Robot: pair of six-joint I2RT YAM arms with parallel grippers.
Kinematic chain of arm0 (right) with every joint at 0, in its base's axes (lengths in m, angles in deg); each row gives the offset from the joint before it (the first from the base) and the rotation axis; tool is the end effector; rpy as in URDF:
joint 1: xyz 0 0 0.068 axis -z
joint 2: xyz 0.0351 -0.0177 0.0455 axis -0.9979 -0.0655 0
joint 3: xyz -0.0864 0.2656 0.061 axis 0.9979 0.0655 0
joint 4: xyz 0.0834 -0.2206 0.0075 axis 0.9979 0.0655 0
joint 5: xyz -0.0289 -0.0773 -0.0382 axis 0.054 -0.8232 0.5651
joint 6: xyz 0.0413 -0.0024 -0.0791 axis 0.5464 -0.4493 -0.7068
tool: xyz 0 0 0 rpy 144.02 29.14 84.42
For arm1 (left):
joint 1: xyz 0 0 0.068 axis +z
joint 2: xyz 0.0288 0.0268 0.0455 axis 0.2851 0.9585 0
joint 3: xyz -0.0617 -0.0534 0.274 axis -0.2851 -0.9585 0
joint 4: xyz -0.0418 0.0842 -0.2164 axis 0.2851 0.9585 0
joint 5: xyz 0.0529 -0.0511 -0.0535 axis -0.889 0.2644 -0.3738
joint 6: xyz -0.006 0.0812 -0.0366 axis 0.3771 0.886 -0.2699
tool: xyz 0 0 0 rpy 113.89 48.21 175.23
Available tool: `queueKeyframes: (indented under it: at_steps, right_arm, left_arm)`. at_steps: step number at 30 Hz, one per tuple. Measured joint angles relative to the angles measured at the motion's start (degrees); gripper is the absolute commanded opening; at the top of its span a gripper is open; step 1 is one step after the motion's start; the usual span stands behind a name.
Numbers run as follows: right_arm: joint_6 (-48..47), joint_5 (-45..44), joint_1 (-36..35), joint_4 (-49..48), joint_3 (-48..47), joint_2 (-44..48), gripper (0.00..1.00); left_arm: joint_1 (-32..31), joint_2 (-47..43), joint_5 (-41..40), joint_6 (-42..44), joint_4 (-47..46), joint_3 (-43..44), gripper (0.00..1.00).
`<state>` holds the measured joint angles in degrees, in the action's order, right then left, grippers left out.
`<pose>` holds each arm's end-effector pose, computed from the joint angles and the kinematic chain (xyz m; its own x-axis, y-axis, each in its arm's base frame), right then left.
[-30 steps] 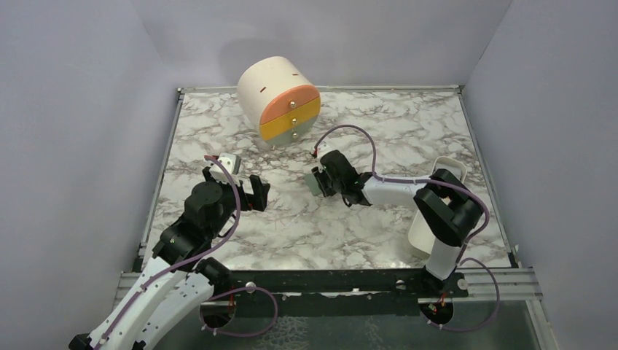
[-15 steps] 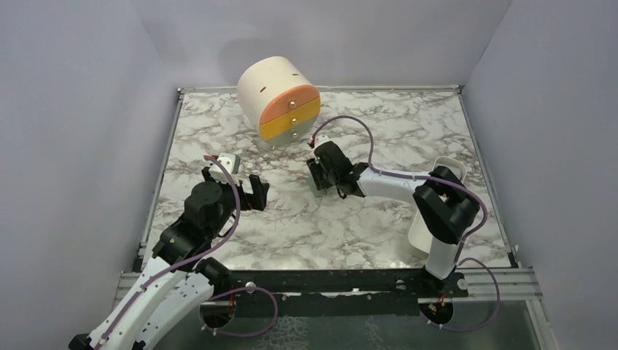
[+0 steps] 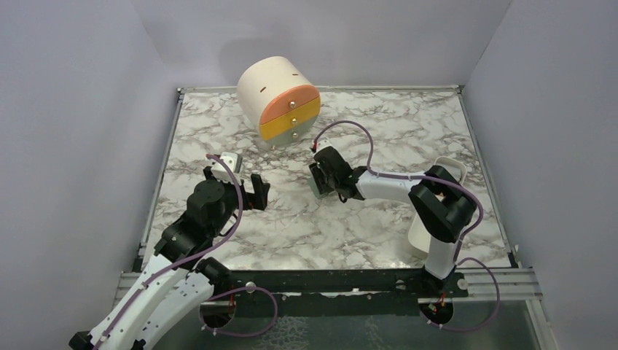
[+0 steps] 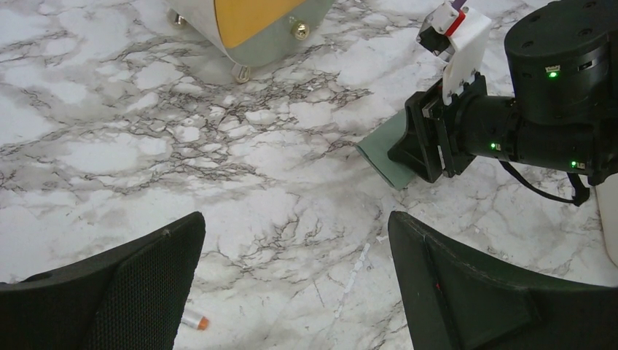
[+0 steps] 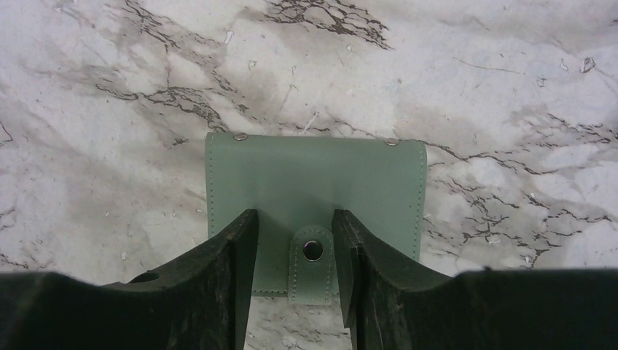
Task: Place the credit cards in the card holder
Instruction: Adjust the card holder at the center of the board.
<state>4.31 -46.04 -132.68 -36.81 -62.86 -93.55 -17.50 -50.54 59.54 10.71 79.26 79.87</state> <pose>0.2861 0.2709 0.1565 -0.6483 -0.3465 -0.6780 -0.4420 0.8963 -0.0355 0.1195 -0.0583 0.3013 -0.3362 -0.1196 -0.9342 0.2716 0.9374 -0.2178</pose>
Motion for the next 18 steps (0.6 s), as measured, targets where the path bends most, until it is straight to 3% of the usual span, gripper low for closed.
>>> queueKeyframes:
  at_steps: [18]
  right_arm:
    - [1.2, 1.6, 0.0, 4.1, 3.2, 4.2, 0.47]
  left_arm:
    - [0.0, 0.8, 0.0, 0.0, 0.0, 0.0, 0.99]
